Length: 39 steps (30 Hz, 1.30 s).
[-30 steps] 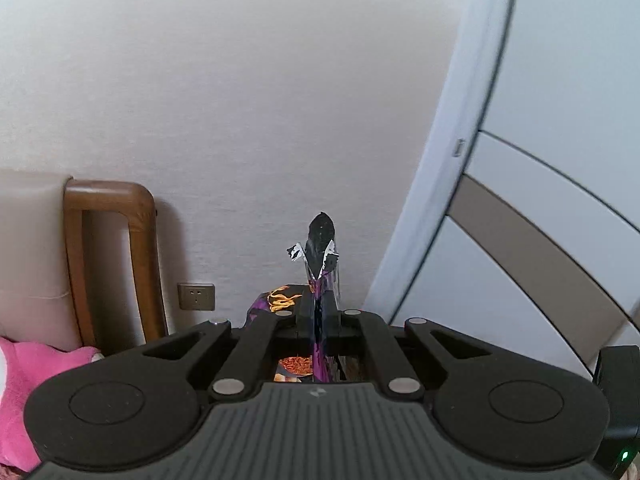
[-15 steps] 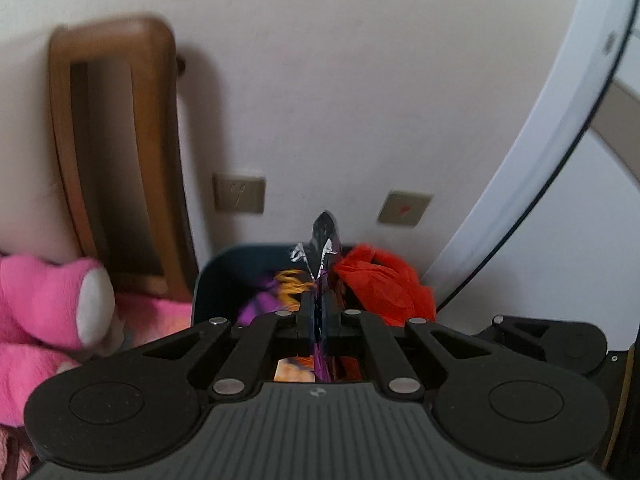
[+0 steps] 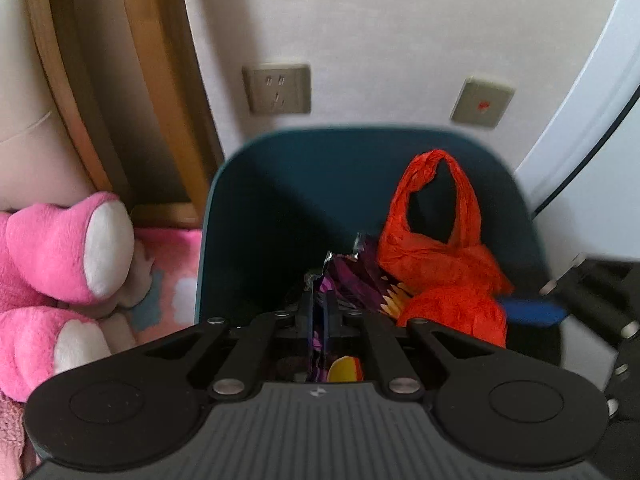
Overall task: Collect trash
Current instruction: 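Open left tool dropping chip bag while right tool releases red bags into wastebasket, then lower both open tools toward the wrappers under the nightstand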
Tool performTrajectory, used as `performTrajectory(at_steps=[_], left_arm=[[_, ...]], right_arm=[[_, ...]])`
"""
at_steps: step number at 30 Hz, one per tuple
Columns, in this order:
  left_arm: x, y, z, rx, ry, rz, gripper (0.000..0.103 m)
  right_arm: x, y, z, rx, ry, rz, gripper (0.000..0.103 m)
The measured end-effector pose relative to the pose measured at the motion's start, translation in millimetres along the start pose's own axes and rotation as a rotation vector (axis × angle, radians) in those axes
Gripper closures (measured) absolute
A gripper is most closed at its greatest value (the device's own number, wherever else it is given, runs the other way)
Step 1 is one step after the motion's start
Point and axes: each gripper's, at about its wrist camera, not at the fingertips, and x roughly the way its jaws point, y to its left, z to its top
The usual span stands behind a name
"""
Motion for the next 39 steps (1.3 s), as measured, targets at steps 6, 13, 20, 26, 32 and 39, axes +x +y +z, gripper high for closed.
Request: performTrajectory(at_steps=[6, 13, 20, 26, 32, 39], left_arm=[[4, 2, -10, -0.004, 0.022, -0.004, 0.093], [-20, 3, -17, 0.029, -0.054, -0.02, 0.051], [-68, 16, -35, 0.065, -0.153, -0.069, 0.05], [-113, 34, -64, 0.097, -0.231, -0.115, 0.05], [-154, 44, -105, 0.151, -0.291, -0.139, 0.044], [-181, 58, -153, 0.192, -0.318, -0.181, 0.031]], right_arm=[[-1, 2, 2, 0.04, -0.008, -0.02, 0.025], [-32, 3, 4, 0.102, -0.064, -0.071, 0.02], [-81, 11, -9, 0.184, -0.159, -0.099, 0.02], [-115, 32, -25, 0.268, -0.231, -0.121, 0.02], [-146, 72, -50, 0.315, -0.286, -0.145, 0.02], [-161, 118, -86, 0.392, -0.321, -0.158, 0.02]])
